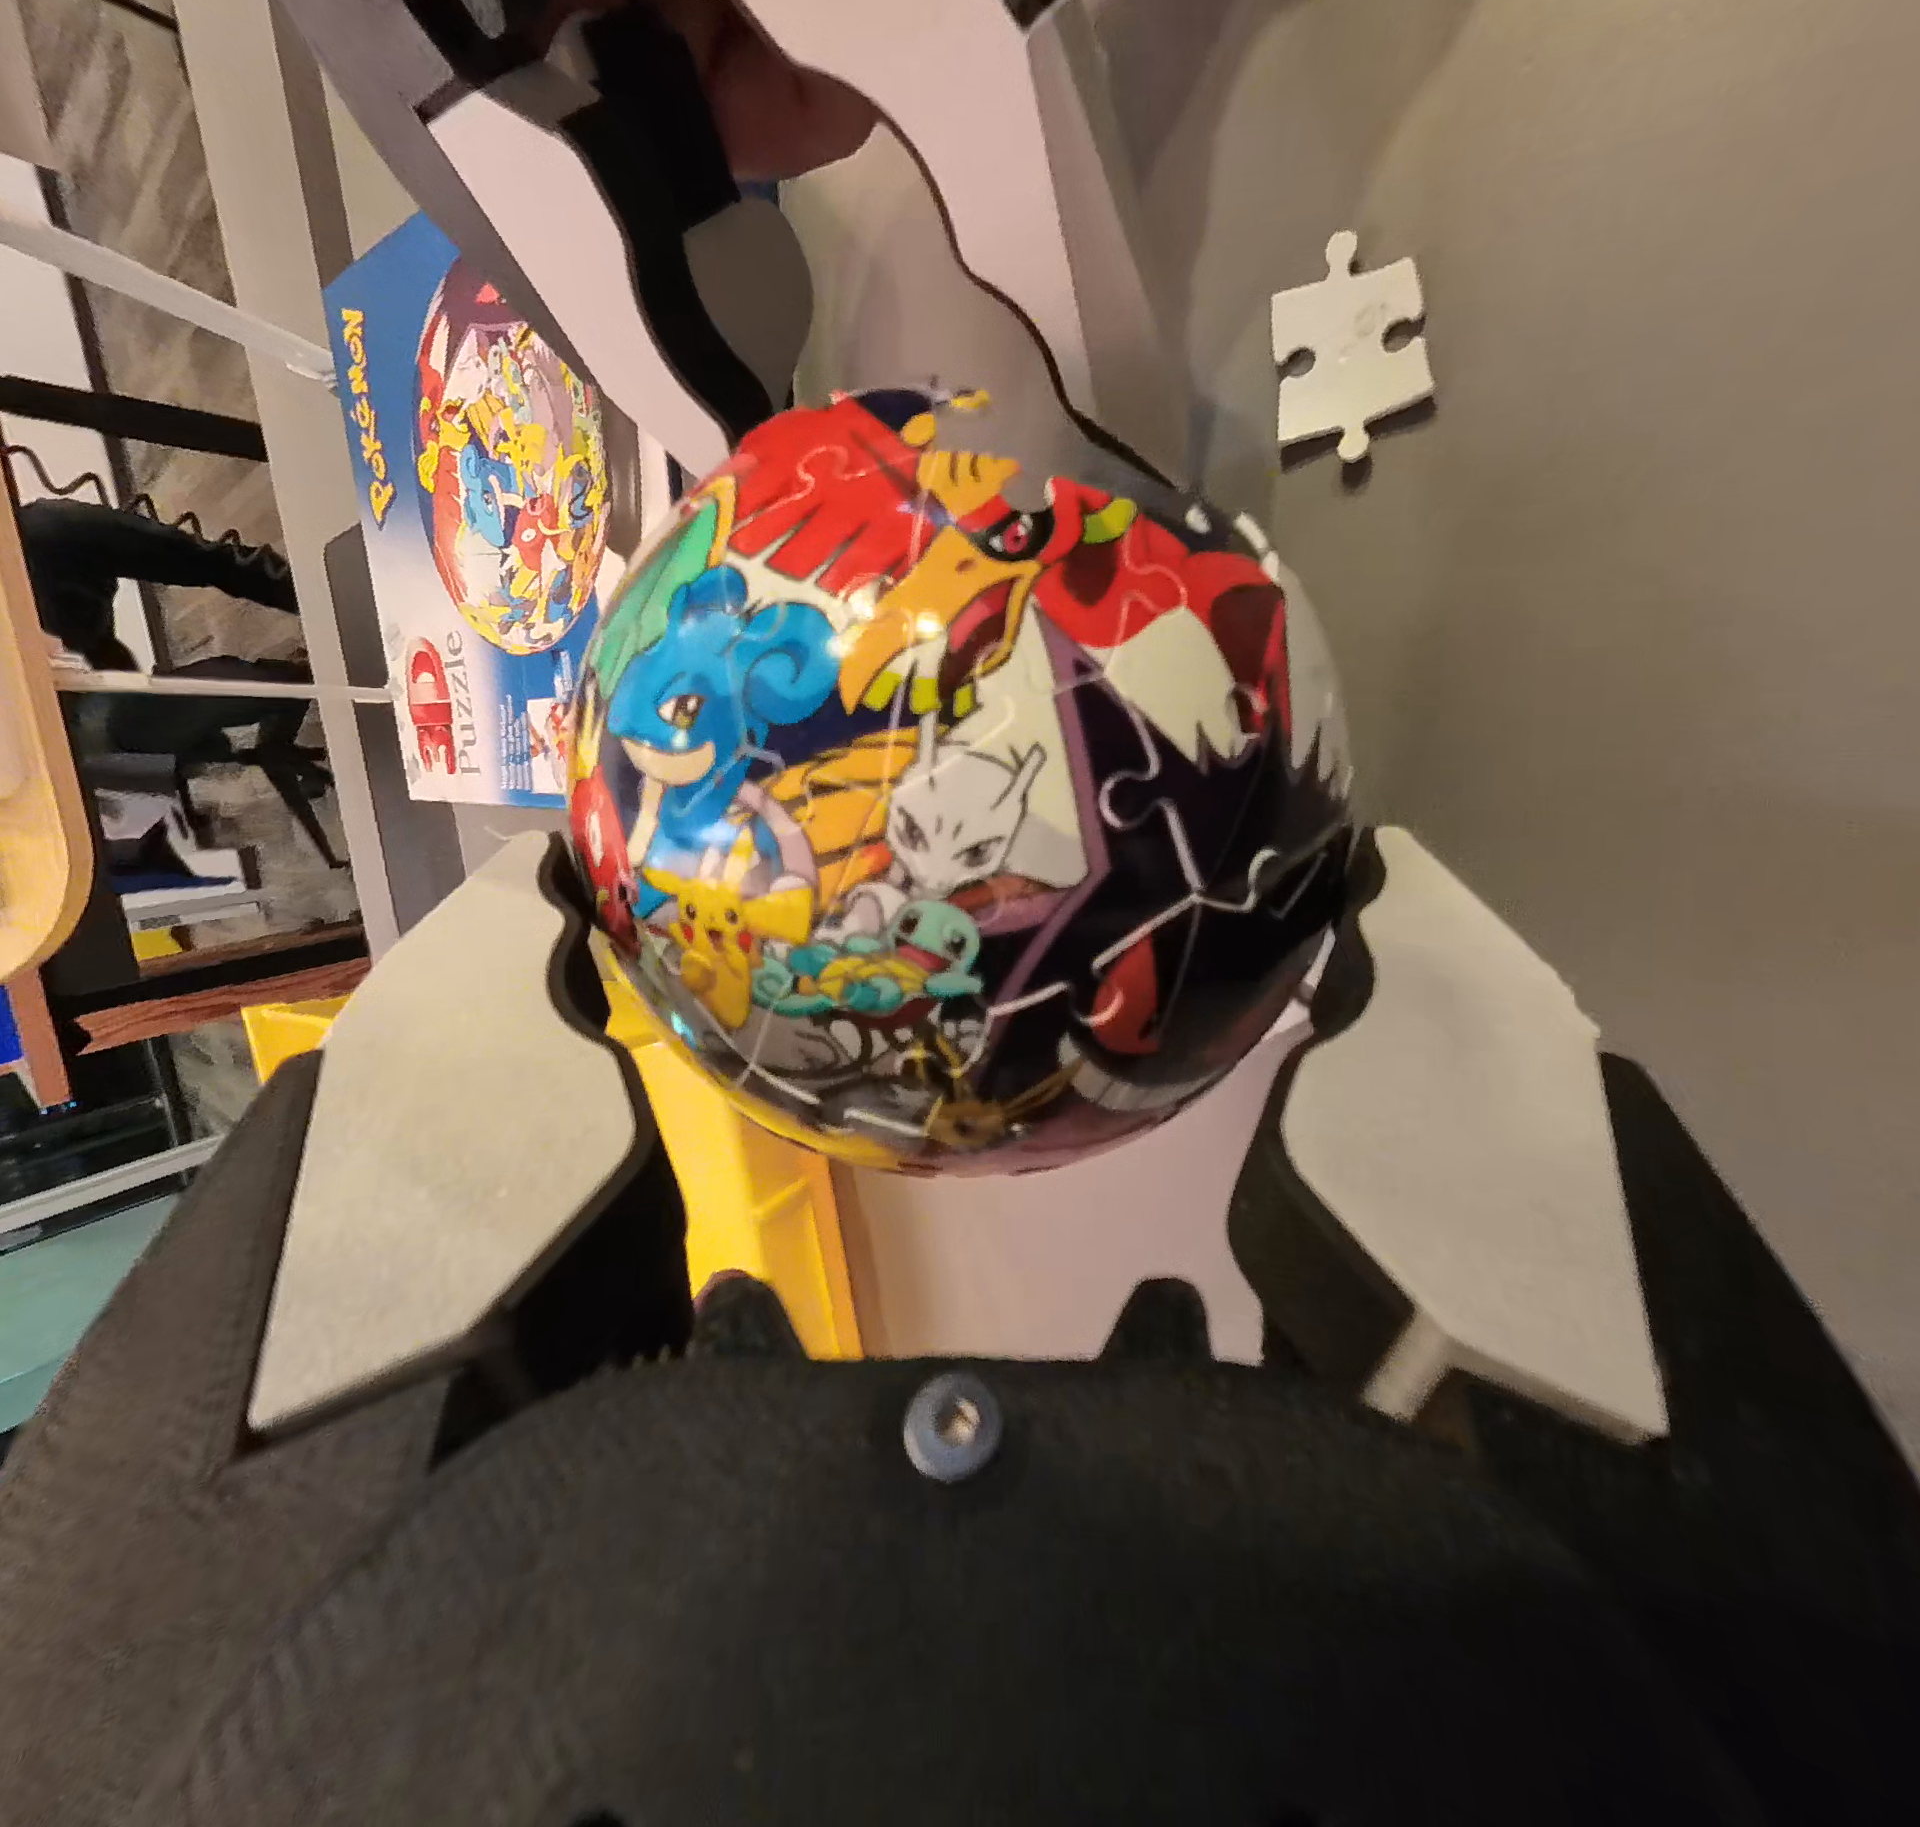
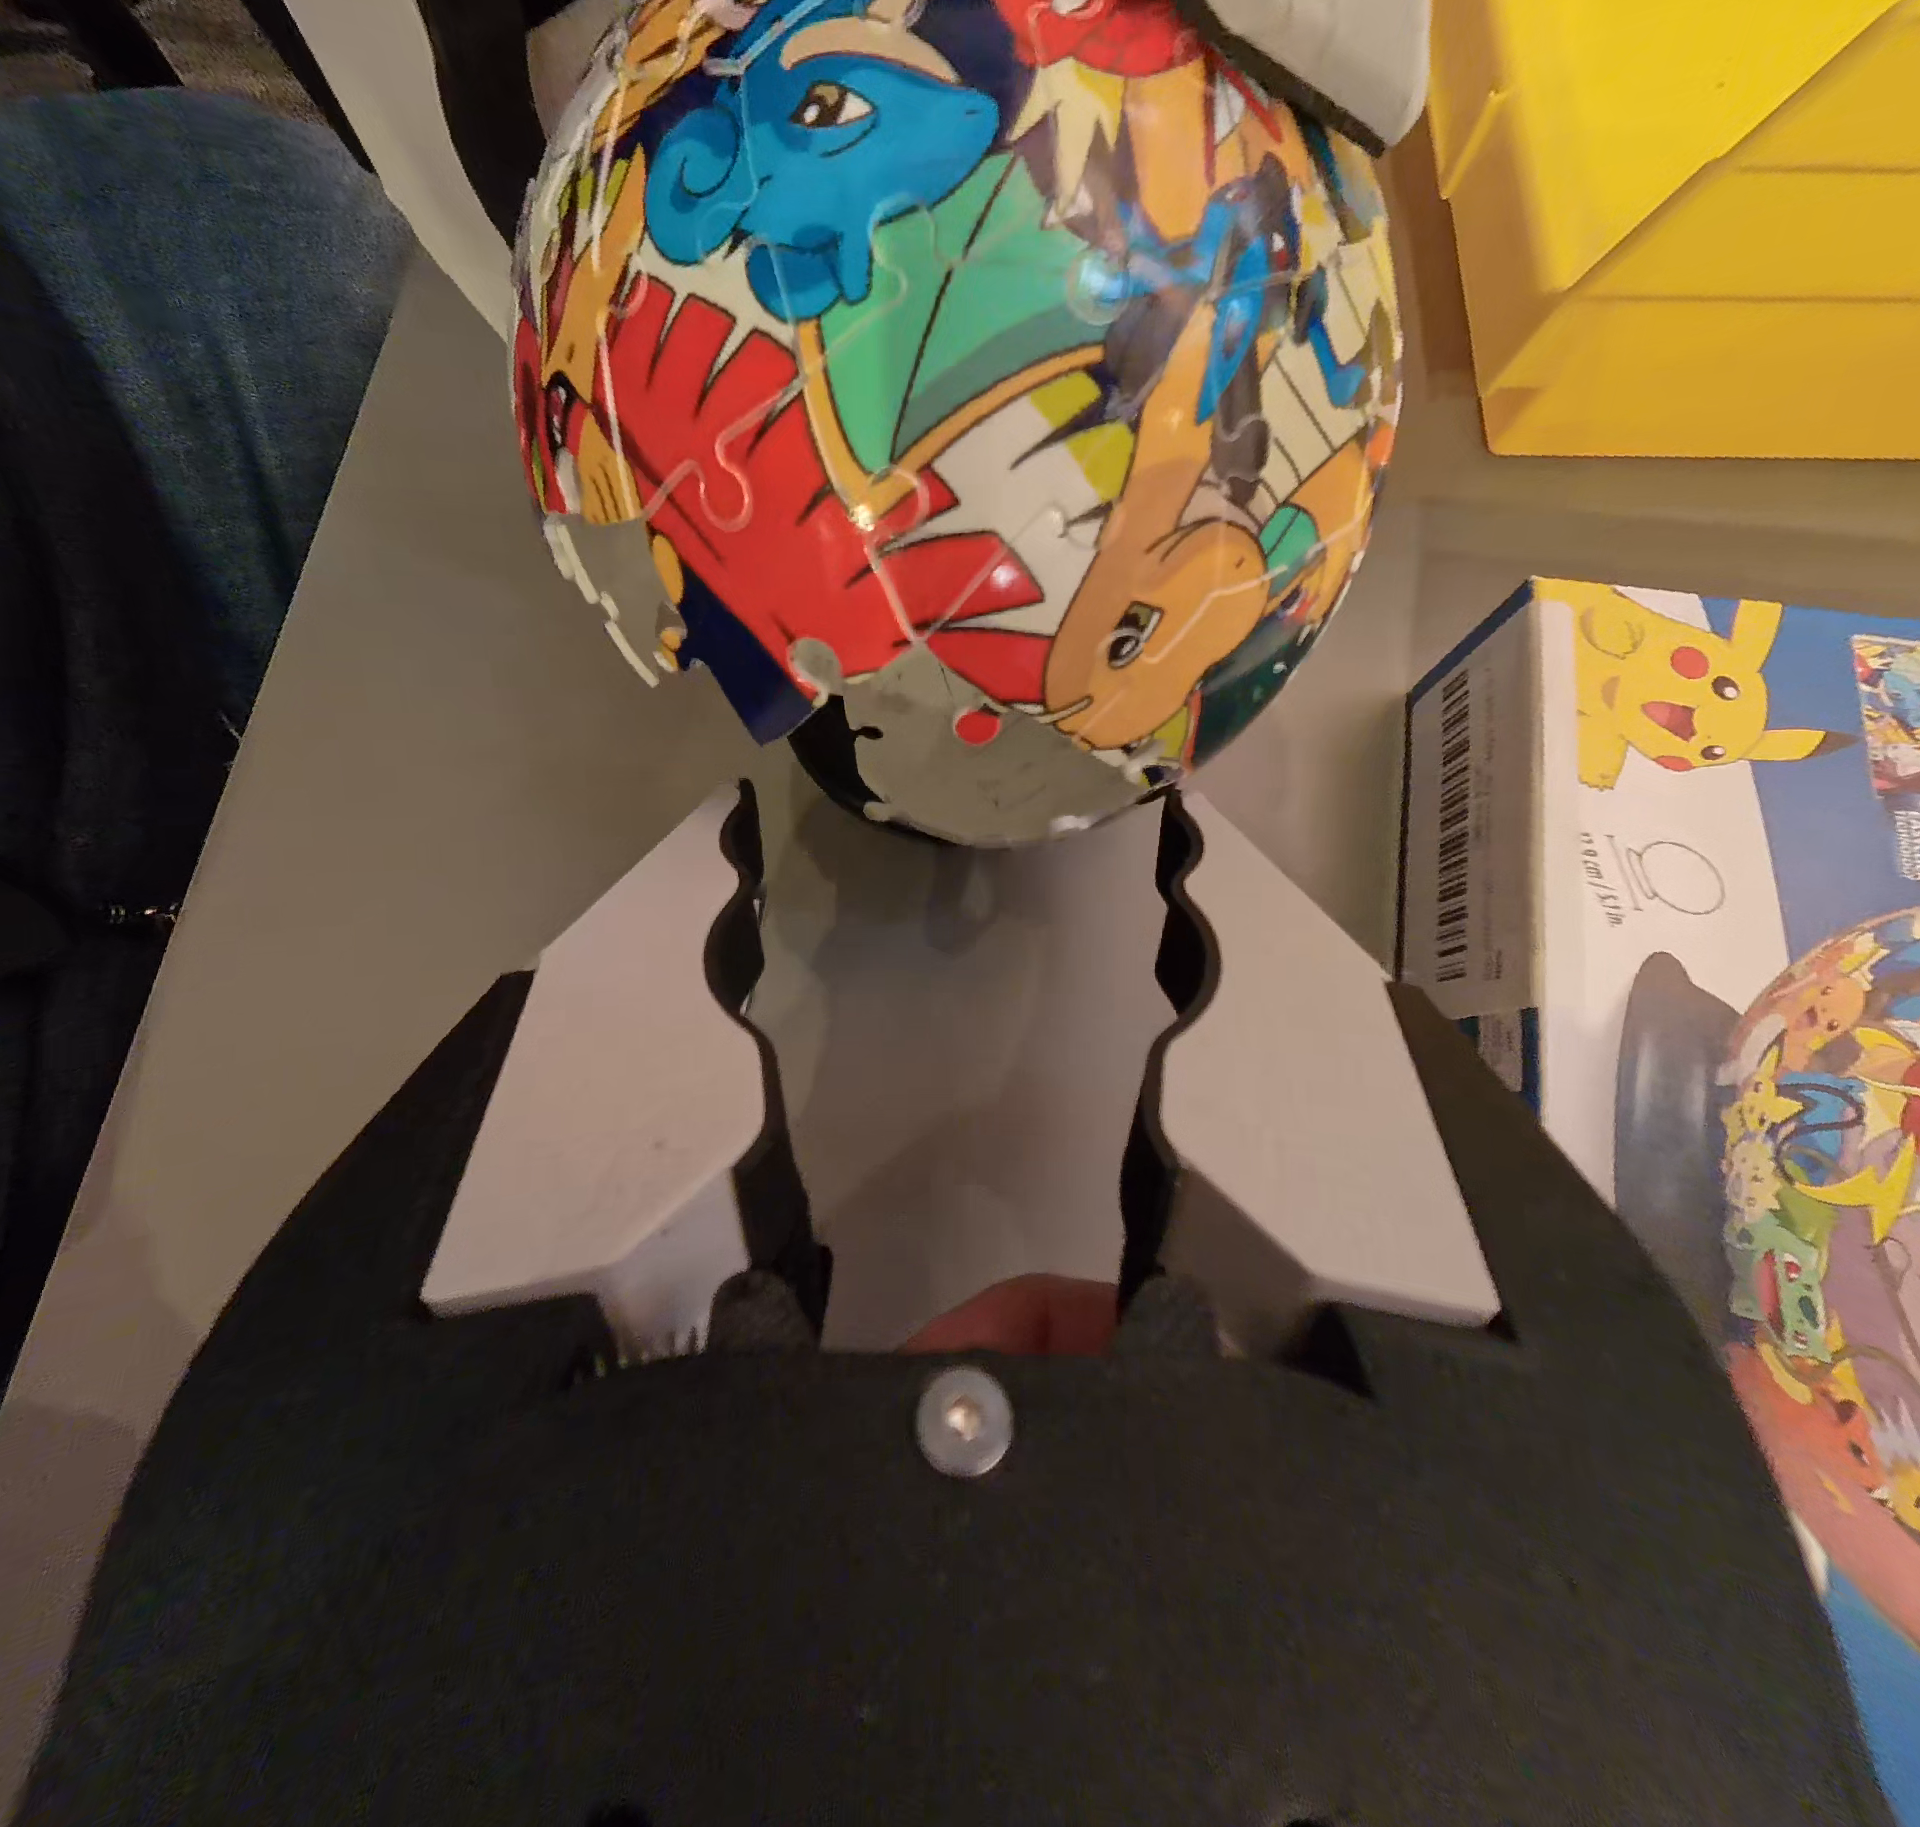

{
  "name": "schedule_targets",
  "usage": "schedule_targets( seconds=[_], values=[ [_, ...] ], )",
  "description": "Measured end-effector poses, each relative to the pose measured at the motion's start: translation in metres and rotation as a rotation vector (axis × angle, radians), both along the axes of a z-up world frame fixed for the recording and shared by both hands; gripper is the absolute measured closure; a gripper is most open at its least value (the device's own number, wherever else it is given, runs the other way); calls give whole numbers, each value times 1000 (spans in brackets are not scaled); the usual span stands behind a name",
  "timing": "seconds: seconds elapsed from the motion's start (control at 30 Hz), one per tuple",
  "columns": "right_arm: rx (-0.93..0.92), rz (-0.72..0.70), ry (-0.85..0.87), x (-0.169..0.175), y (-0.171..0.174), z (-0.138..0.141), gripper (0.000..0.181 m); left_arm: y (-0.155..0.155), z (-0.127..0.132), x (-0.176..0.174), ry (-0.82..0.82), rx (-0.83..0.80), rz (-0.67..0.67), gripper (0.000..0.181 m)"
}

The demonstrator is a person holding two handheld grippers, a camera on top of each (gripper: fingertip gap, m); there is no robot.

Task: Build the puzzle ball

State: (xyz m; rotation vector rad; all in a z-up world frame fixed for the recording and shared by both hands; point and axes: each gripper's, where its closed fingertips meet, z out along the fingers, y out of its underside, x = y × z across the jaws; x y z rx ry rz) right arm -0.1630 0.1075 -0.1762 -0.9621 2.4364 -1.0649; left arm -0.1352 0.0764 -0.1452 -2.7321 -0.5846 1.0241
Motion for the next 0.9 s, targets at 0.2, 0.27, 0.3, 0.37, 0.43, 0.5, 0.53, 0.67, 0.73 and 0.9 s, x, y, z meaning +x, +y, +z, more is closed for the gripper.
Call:
schedule_targets(
  seconds=[0.2,0.27,0.3,0.37,0.43,0.5,0.53,0.67,0.73,0.9],
  values=[
    [1,15,-1,3,-2,-7,104,-1,1,0,-93,-104,-30,49],
    [4,29,-15,6,-3,-9,102,-2,1,0,-122,-135,-39,49],
    [2,33,-20,8,-4,-9,100,-2,1,0,-137,-154,-42,49],
    [-5,36,-27,9,-7,-9,101,-4,3,1,-159,-195,-55,50],
    [-9,37,-41,10,-11,-7,100,-4,5,1,-174,-225,-63,50],
    [-14,44,-60,12,-15,-6,99,-5,7,1,-185,-255,-70,50],
    [-14,49,-62,13,-16,-6,100,-8,9,2,-195,-272,-69,50],
    [-8,62,-90,14,-19,-9,99,-15,9,4,-232,-305,-66,50],
    [-5,60,-113,13,-18,-9,100,-15,7,4,-239,-304,-73,49],
    [1,55,-122,8,-12,-12,103,-12,6,0,-264,-330,-82,49]
  ],
)
